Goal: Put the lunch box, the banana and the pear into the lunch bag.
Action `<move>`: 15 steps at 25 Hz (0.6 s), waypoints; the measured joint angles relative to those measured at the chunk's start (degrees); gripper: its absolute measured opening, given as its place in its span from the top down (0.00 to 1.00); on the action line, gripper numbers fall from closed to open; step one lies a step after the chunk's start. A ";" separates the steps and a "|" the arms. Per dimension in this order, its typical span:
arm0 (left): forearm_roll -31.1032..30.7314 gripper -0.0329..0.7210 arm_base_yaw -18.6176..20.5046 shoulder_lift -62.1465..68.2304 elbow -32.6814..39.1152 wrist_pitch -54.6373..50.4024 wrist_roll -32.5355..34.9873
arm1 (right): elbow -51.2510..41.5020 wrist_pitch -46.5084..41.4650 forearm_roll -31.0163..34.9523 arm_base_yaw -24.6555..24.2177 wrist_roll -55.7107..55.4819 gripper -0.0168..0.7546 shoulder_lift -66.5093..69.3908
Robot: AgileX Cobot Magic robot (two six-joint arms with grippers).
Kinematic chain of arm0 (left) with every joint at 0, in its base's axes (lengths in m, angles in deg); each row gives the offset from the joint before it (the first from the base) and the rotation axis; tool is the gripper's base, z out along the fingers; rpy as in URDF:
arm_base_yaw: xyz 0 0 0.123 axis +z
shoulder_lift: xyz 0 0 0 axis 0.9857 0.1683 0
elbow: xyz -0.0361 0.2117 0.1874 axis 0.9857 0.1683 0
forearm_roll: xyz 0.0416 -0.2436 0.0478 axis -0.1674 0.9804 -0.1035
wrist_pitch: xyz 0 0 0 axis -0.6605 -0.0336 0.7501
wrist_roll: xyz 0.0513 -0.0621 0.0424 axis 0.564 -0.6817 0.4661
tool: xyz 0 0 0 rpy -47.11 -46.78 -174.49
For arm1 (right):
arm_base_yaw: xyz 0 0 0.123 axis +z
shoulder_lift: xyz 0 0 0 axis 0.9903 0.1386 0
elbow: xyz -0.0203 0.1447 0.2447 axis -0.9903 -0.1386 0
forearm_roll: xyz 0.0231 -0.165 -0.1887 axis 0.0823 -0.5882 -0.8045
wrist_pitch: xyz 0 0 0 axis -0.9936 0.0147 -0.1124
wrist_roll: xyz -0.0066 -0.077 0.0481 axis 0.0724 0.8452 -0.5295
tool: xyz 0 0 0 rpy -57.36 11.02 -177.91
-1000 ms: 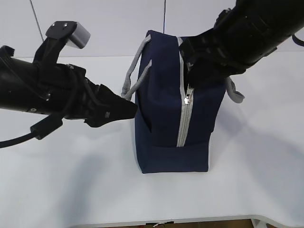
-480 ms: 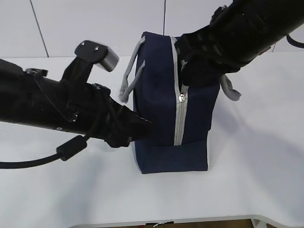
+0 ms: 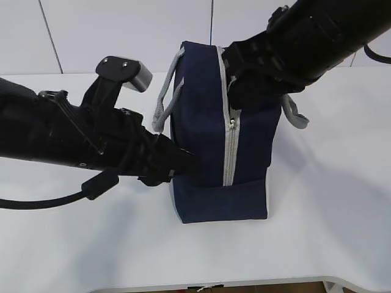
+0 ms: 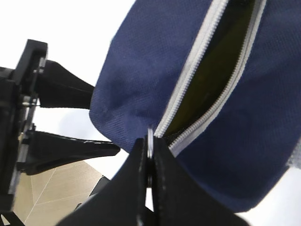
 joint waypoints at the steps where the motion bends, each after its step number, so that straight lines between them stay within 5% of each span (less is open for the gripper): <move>1: 0.87 0.47 0.00 0.39 0.00 -0.01 0.00 | 0.00 0.00 0.11 0.00 0.12 0.95 0.00; 6: 5.81 0.51 0.00 2.99 0.00 -1.06 0.00 | 0.00 -0.31 0.20 0.00 0.44 0.95 0.00; 13: 6.44 0.91 -0.10 3.33 0.00 -2.08 0.56 | 0.00 -0.93 -0.38 0.00 0.75 0.95 0.00; 15: 6.57 0.96 -0.10 3.33 0.00 -2.08 1.11 | 0.00 -1.15 -0.65 0.00 0.75 0.95 0.00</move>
